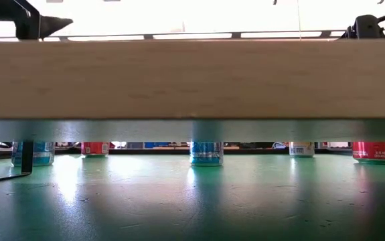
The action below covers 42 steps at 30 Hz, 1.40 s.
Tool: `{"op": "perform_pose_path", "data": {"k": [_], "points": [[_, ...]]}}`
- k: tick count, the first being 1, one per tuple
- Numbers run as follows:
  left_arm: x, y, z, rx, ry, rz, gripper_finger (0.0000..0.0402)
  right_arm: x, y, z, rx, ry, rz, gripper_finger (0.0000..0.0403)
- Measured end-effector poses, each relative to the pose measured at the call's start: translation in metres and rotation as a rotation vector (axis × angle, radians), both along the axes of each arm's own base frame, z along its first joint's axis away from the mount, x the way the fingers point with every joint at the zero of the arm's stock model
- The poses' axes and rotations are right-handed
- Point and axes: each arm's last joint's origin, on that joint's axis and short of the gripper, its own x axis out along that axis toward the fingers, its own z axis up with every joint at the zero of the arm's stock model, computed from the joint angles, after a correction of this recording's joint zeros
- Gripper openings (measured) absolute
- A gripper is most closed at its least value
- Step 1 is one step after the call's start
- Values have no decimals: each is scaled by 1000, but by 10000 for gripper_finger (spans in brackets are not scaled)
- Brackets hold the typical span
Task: Place canned beverage on shelf
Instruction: Put the top orange soda can on the shelf
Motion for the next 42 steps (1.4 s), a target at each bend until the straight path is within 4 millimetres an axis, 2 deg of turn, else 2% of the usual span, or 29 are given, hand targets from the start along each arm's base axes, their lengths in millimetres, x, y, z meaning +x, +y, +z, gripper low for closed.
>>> {"op": "perform_pose_path", "data": {"k": [4, 8, 17, 25, 28, 32, 36, 42], "points": [[2, 0, 20, -52, 48, 67, 340, 0, 0, 0, 0, 0, 0, 381], [16, -8, 36, -44, 92, 61, 340, 0, 0, 0, 0, 0, 0, 381], [75, -34, 73, 41, 252, 114, 340, 0, 0, 0, 0, 0, 0, 381], [127, -36, 93, 78, 467, 222, 340, 0, 0, 0, 0, 0, 0, 381], [139, -28, 97, 11, 512, 250, 340, 0, 0, 0, 0, 0, 0, 381], [152, -8, 93, -125, 558, 306, 340, 0, 0, 0, 0, 0, 0, 381], [156, 26, 90, -329, 565, 347, 340, 0, 0, 0, 0, 0, 0, 381], [155, 82, 75, -720, 619, 364, 340, 0, 0, 0, 0, 0, 0, 381]]}}
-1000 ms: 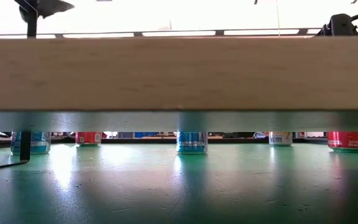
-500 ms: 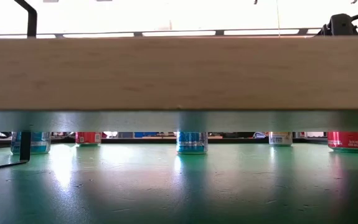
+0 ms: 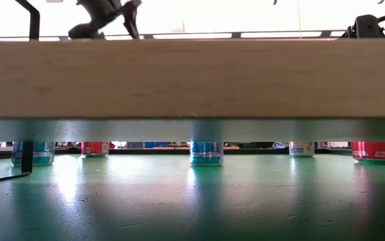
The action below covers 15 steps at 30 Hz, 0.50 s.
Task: Place canned beverage on shelf
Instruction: Put the top orange soda can on the shelf
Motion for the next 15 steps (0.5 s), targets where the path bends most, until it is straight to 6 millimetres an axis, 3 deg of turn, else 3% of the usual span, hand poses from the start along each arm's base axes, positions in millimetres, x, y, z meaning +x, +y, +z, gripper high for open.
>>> {"op": "perform_pose_path", "data": {"k": [7, 15], "points": [[-7, 41, -20, -387, 42, 125, 340, 0, 0, 0, 0, 0, 0, 381], [-14, 45, -15, -498, 161, 140, 340, 0, 0, 0, 0, 0, 0, 381]]}}
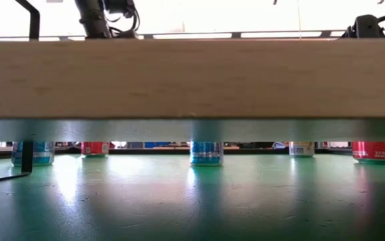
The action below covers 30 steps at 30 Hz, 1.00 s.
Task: Place canned beverage on shelf
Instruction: Put the top orange soda can on the shelf
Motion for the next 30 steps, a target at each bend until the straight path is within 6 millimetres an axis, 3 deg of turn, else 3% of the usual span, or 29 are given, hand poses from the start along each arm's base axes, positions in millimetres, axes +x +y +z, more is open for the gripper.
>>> {"op": "perform_pose_path", "data": {"k": [7, 17, 25, 30], "points": [[-8, -3, 1, -48, 95, 87, 340, 0, 0, 0, 0, 0, 0, 381], [-12, 8, -23, -68, 104, 172, 342, 0, 0, 0, 0, 0, 0, 381], [-8, 14, -40, -69, 152, 183, 395, 0, 0, 0, 0, 0, 0, 381], [-3, 19, -49, -64, 196, 195, 389, 0, 0, 0, 0, 0, 0, 381]]}}
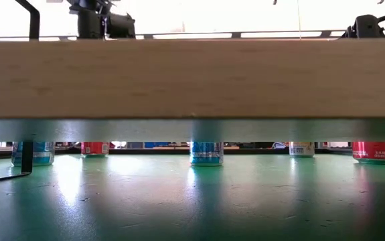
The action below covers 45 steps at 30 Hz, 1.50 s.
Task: Place canned beverage on shelf
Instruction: Put the top orange soda can on the shelf
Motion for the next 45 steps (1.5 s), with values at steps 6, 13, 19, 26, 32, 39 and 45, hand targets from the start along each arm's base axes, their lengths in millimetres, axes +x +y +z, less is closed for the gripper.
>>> {"op": "perform_pose_path", "data": {"k": [6, 13, 19, 26, 32, 39, 45], "points": [[7, 12, -16, -15, 63, 25, 399, 0, 0, 0, 0, 0, 0, 381], [6, 32, -33, -61, 103, 84, 399, 0, 0, 0, 0, 0, 0, 381], [4, 43, -41, -76, 38, 118, 400, 0, 0, 0, 0, 0, 0, 381], [-3, 42, -60, -101, -5, 144, 392, 0, 0, 0, 0, 0, 0, 381], [-2, 44, -60, -68, -38, 112, 334, 0, 0, 0, 0, 0, 0, 381], [-1, 45, -60, -57, -43, 81, 285, 0, 0, 0, 0, 0, 0, 381], [-1, 45, -59, -75, -67, 116, 285, 0, 0, 0, 0, 0, 0, 381]]}}
